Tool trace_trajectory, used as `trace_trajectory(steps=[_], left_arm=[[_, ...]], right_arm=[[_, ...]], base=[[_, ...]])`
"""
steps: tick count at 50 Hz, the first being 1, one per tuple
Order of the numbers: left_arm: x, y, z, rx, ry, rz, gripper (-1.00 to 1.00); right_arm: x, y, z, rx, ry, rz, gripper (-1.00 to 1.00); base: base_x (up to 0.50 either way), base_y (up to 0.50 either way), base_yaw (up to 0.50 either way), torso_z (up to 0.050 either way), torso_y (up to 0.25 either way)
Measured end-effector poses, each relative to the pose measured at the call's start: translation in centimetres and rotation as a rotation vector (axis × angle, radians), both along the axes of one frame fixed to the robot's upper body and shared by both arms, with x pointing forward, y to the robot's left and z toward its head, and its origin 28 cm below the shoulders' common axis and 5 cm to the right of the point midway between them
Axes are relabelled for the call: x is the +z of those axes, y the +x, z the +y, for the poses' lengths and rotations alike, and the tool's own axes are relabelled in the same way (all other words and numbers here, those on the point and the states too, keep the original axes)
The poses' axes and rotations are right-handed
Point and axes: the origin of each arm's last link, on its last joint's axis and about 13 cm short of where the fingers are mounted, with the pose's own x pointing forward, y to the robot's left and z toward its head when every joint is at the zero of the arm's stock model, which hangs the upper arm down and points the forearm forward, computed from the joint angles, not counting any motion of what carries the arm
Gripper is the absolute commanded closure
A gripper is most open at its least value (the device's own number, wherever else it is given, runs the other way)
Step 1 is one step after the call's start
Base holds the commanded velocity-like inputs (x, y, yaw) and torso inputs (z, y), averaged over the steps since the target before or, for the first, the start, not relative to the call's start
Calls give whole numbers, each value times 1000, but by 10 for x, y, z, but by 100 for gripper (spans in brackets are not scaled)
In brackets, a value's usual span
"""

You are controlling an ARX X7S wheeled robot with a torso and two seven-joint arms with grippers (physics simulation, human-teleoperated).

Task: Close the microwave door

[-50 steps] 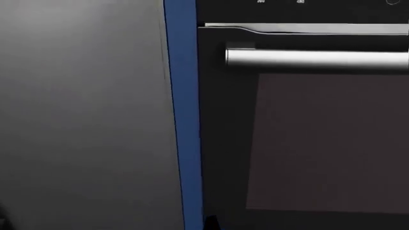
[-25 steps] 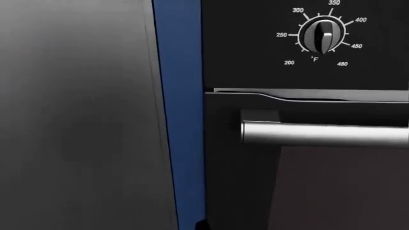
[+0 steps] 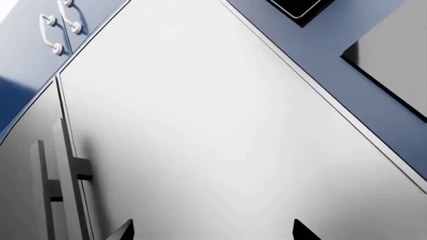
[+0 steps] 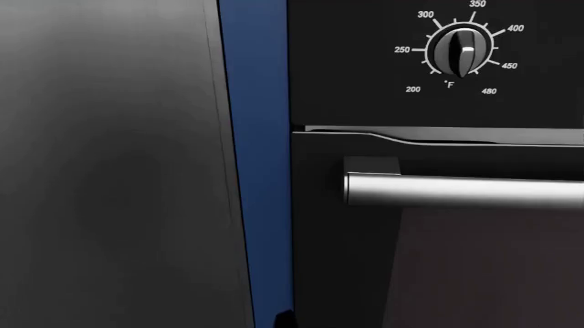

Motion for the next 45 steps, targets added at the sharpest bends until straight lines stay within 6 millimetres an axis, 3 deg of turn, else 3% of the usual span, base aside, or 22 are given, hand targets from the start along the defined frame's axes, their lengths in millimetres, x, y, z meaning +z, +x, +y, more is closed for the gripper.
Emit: trace_trajectory(steps=[11,30,45], left_arm=[[0,1,0,-2,2,-1,-100],[0,1,-1,-8,3,-5,-100],[0,2,-2,-11,1,-6,-100]], right_arm=[[-1,-1,0,-25,-62,-15,-100],[-2,2,3,-48,-113,16,-100],[17,3,18,-19,-220,24,-100]], base=[[300,-137,0,0,0],[5,0,0,0,0],[0,0,0,0,0]])
